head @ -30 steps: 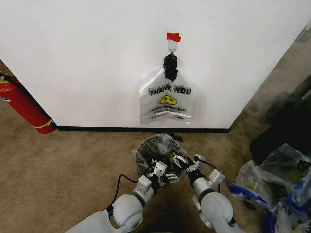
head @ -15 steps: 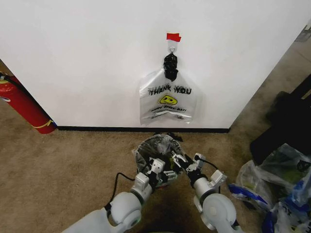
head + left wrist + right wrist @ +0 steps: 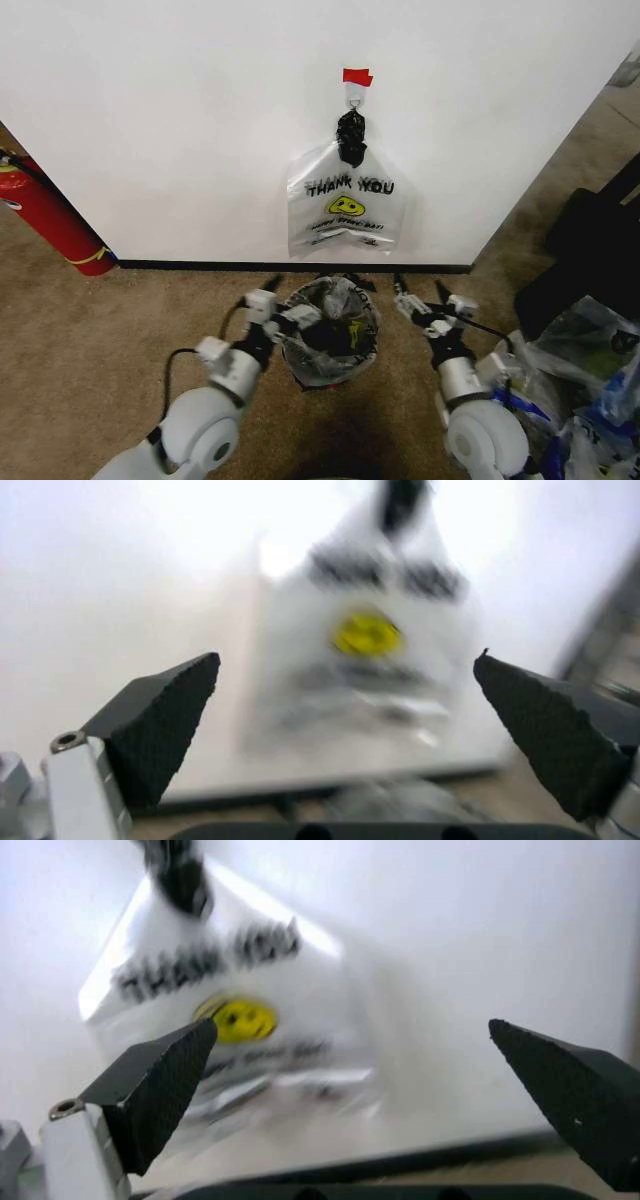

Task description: Pick up the garbage bag from the wall and place it over the trash bin.

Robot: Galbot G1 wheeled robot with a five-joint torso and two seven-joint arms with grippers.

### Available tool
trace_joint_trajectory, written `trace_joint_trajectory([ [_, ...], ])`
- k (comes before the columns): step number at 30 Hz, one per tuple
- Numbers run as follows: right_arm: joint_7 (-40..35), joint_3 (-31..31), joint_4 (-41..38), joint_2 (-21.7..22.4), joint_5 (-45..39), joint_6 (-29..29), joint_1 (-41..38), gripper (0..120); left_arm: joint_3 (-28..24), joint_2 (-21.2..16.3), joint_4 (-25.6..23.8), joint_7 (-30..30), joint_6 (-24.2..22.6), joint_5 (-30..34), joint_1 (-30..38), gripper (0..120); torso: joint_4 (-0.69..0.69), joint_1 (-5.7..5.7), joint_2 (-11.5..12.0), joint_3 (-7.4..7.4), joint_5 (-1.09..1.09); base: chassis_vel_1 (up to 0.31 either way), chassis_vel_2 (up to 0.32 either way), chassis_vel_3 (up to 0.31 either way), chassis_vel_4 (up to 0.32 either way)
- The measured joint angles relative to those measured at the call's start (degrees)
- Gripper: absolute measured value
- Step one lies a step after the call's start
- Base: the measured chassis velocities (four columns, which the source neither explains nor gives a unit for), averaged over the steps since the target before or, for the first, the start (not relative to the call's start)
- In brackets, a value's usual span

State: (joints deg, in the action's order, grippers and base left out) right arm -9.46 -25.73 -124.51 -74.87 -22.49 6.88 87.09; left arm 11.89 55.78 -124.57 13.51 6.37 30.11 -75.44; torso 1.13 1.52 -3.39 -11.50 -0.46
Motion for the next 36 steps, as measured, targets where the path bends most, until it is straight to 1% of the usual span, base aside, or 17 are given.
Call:
trace_joint_trajectory([
  [1,-0.08,-0.63,-0.63,-0.08,1.52,1.15,1.06,100,2.35,0.73,0.29,-0.28,1.34,-1.22,-1.06,100,-0.01,0.00,0.00,0.00,0.03,0.000,0.000,0.000,0.000],
  [3,-0.20,-2.42,-2.30,-0.37,4.37,3.54,3.86,100,7.26,2.60,0.61,-1.08,3.63,-2.90,-3.59,100,-0.02,0.00,0.00,0.00,-0.02,0.000,0.000,0.000,0.000],
  [4,-0.20,-3.13,-3.05,-0.50,5.24,4.21,5.04,100,8.75,3.24,0.76,-1.27,4.38,-3.54,-4.37,100,-0.03,0.00,0.00,0.00,-0.01,0.000,0.000,0.000,0.000],
  [5,-0.20,-3.13,-3.05,-0.50,5.24,4.21,5.04,100,8.75,3.24,0.76,-1.27,4.38,-3.54,-4.37,100,-0.03,0.00,0.00,0.00,-0.01,0.000,0.000,0.000,0.000],
  [7,0.13,-5.24,-4.64,-0.74,6.91,5.89,8.28,100,12.91,4.80,1.95,-2.02,7.26,-6.09,-6.84,100,-0.02,0.00,0.00,0.00,0.00,0.000,0.000,0.000,0.000],
  [8,0.68,-6.11,-5.32,-0.82,7.26,6.40,9.80,100,14.10,5.12,2.41,-2.28,8.23,-6.75,-7.76,100,-0.02,0.00,0.00,0.00,0.00,0.000,0.000,0.000,0.000],
  [10,1.33,-7.32,-6.84,-0.88,6.90,7.31,12.64,100,16.82,5.44,3.17,-3.04,10.24,-7.11,-10.08,100,0.00,0.00,0.00,0.00,-0.02,0.000,0.000,0.000,0.000],
  [11,1.43,-7.90,-7.51,-1.04,6.38,7.65,13.86,100,18.21,5.45,3.36,-3.59,11.12,-7.16,-11.57,100,-0.01,0.00,0.00,0.00,-0.01,0.000,0.000,0.000,0.000],
  [12,1.69,-8.52,-7.94,-1.25,6.20,8.28,14.92,100,19.87,5.56,3.39,-4.35,12.29,-7.68,-13.32,100,-0.02,0.00,0.00,0.00,-0.01,0.000,0.000,0.000,0.000],
  [13,1.69,-8.52,-7.94,-1.25,6.20,8.28,14.92,100,19.87,5.56,3.39,-4.35,12.29,-7.68,-13.32,100,-0.02,0.00,0.00,0.00,-0.01,0.000,0.000,0.000,0.000],
  [16,3.20,-9.58,-8.67,-2.25,7.14,11.41,17.42,100,23.39,6.87,2.71,-5.70,14.53,-9.71,-17.22,100,-0.03,0.00,0.00,0.00,0.02,0.000,0.000,0.000,0.000],
  [18,3.74,-9.96,-9.71,-2.88,7.30,12.76,18.68,100,24.10,8.65,1.05,-5.92,15.00,-11.55,-19.31,100,-0.03,0.00,0.00,0.00,0.00,0.000,0.000,0.000,0.000],
  [20,3.92,-10.07,-10.10,-3.09,7.37,13.16,19.10,100,24.18,9.39,0.48,-5.91,15.02,-12.26,-19.68,100,-0.03,0.00,0.00,0.00,0.00,0.000,0.000,0.000,0.000],
  [22,4.14,-10.18,-10.77,-3.56,8.73,14.84,19.89,100,24.21,11.41,-1.04,-5.54,15.02,-14.73,-20.36,100,-0.01,0.00,0.00,0.00,0.00,0.000,0.000,0.000,0.000],
  [24,4.21,-10.10,-11.01,-4.11,10.21,15.95,20.22,100,24.02,12.59,-1.74,-5.15,15.05,-16.58,-20.80,100,-0.02,0.00,0.00,0.00,0.01,0.000,0.000,0.000,0.000],
  [30,4.35,-9.22,-11.09,-5.21,12.51,18.18,20.92,100,22.96,14.70,-2.45,-4.65,14.95,-18.27,-21.62,100,-0.02,0.00,0.00,0.00,0.00,0.000,0.000,0.000,0.000],
  [36,4.35,-9.10,-10.26,-5.50,13.08,19.26,21.17,100,22.25,15.01,-2.45,-4.33,14.75,-19.40,-21.78,100,-0.02,0.00,0.00,-0.01,0.00,0.000,0.000,0.000,0.000],
])
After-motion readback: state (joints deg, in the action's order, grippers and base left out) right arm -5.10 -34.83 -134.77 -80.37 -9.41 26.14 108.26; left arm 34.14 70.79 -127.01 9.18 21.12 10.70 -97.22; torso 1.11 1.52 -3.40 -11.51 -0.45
